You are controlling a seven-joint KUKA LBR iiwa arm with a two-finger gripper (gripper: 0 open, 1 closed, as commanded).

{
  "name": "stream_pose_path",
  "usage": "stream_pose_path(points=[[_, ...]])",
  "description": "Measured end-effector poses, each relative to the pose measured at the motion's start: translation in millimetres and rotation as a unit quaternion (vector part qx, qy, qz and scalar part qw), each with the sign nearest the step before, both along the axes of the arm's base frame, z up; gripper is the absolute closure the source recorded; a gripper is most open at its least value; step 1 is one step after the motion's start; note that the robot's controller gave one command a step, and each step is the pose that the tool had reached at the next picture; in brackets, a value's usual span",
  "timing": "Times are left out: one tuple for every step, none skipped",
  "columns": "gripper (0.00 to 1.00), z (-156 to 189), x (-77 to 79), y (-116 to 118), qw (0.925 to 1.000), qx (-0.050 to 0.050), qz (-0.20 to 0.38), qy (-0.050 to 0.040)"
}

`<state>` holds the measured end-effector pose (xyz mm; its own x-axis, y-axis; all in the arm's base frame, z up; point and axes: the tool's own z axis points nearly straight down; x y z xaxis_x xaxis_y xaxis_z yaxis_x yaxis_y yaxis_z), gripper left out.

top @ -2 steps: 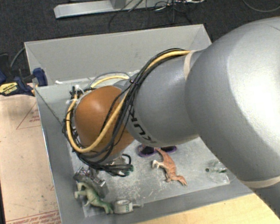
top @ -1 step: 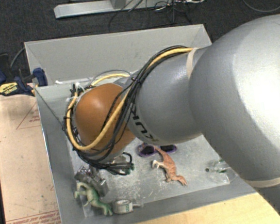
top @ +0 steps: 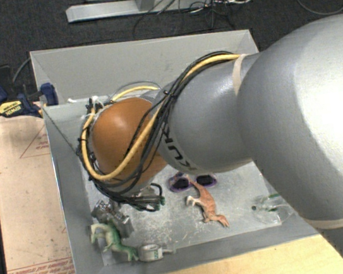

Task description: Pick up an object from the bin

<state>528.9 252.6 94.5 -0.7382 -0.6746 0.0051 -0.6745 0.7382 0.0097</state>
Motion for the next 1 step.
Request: stream_pose_path(points=[[1.0,18.4,-2.1,-0.4,1.0,-0.001,0.0,0.0039]])
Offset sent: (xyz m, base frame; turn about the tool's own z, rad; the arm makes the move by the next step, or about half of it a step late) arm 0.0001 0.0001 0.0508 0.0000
